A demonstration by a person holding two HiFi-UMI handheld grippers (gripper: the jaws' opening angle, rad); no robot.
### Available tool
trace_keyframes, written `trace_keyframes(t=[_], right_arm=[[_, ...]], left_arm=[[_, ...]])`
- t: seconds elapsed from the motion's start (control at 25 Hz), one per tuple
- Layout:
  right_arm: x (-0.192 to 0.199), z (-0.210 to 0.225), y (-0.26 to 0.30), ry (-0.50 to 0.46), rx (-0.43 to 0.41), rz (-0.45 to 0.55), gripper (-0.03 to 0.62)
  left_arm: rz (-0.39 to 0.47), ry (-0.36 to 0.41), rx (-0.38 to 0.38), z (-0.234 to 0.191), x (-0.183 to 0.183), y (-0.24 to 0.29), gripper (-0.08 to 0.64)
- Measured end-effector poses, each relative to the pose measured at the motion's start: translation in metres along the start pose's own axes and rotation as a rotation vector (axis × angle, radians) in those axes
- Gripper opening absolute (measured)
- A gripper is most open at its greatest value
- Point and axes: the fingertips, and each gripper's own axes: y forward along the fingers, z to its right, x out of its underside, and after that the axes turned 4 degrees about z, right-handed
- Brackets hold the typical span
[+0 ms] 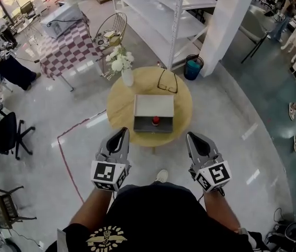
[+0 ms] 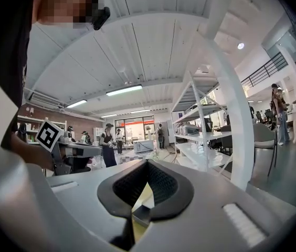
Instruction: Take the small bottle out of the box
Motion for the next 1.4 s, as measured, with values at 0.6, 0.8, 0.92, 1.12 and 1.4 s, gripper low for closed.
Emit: trace_keyframes(t=[0.6,0.8,0.92,1.12,1.4], right_arm=[[0.036,0.036,0.025,0.007,-0.093,-0.047,0.008],[0.060,0.046,0.048,-0.040,-0.103,-0.100,0.008],[0.075,0.053,0.065,-0.048,-0.107,-0.127,0.008],[0.110,0.051,0.096,-0.078,-0.142,-0.207,0.023],[0.149,0.037,0.139,-0.095,-0.186,-0.302,0.063]], left_arm=[[-0.090,-0.010,-0.089,0.007,0.028,0.027,0.000],[-0.124,-0.010,-0.097,-0.003,0.046,0.039,0.000],[-0.144,-0.023,-0.099,-0.010,0.063,0.051,0.000],[-0.177,-0.062,-0.091,-0.021,0.096,0.076,0.000],[-0.221,-0.093,-0.082,-0.042,0.131,0.100,0.000]])
